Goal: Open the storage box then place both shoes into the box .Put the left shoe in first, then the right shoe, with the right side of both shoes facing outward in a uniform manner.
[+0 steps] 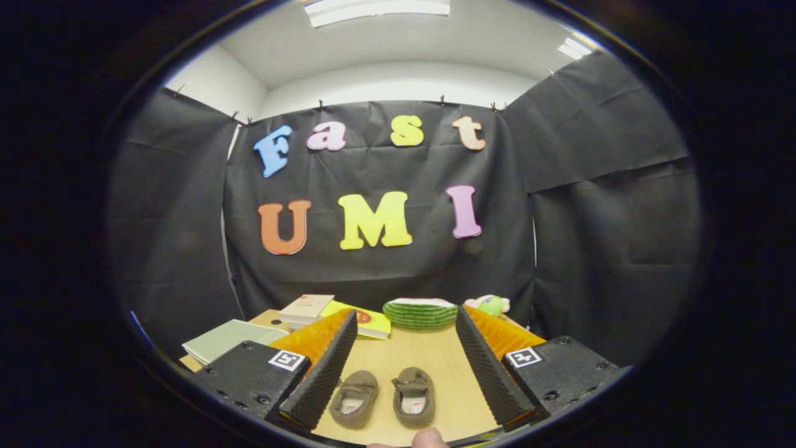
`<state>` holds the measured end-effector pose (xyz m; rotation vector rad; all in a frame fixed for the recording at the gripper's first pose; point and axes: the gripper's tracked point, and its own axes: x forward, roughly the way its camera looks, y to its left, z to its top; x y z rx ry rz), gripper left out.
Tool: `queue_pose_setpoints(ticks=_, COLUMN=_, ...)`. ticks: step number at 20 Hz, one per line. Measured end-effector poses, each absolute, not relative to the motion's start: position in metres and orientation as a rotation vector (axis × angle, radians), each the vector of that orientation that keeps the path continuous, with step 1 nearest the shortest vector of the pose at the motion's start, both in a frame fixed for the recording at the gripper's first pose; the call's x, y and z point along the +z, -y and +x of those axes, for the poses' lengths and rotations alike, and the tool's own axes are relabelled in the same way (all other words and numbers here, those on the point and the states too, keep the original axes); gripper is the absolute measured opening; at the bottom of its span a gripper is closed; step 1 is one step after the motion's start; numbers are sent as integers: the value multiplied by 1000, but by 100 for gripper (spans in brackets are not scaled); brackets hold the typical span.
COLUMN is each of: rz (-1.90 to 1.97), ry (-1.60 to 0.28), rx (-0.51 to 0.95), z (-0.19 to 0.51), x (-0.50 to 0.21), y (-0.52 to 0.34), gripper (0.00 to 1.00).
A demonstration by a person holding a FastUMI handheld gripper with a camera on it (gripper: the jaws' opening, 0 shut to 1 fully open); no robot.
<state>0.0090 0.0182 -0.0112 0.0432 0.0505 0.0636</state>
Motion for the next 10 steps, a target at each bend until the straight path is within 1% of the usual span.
queue_pose_setpoints(ticks=10, rz=69, ry=-144, rx=189, z=20, x=-31, y=-57, gripper=100)
